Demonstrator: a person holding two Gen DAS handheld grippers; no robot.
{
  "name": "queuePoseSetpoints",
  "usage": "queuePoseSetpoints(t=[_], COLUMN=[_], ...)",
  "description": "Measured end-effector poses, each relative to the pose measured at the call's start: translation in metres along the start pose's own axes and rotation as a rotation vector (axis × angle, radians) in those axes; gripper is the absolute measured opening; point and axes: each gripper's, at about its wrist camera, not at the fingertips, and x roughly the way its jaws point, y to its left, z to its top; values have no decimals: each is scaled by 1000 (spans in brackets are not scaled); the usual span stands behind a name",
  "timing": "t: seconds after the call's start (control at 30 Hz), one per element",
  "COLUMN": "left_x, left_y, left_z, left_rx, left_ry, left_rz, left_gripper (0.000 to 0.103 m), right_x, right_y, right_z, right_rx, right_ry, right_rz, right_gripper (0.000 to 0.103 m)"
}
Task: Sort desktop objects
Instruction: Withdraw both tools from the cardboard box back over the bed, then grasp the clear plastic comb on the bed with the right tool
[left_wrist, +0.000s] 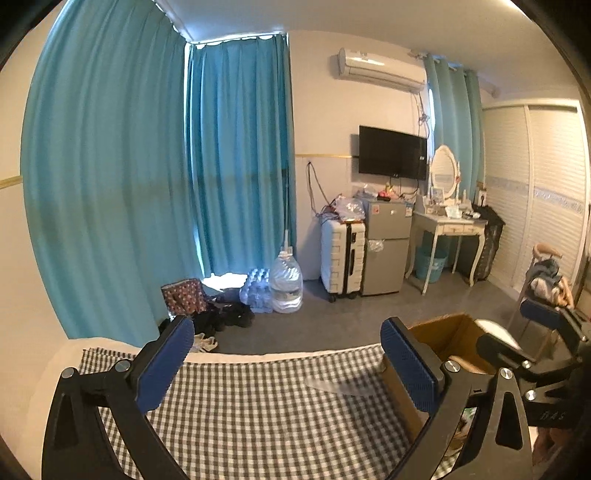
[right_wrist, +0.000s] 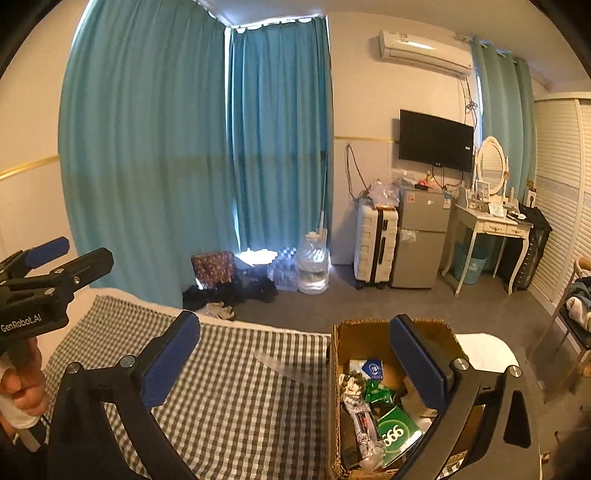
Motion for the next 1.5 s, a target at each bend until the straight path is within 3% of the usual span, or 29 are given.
queuePoseSetpoints(t=[0.57,0.87,1.5], left_x=[99,132,228], left_y=[30,42,94], left_z=[-81,-106,-164], left_rx=[1,24,-127], left_ry=[196,234,406], left_rz=[55,87,52], left_gripper=[103,103,103], right_x=[111,179,347], right_y=[20,49,47], right_z=[-53,-69,-139], right_rx=[-61,-153,-184], right_ry=[172,274,534], right_rz=[69,151,83], right_gripper=[102,81,78])
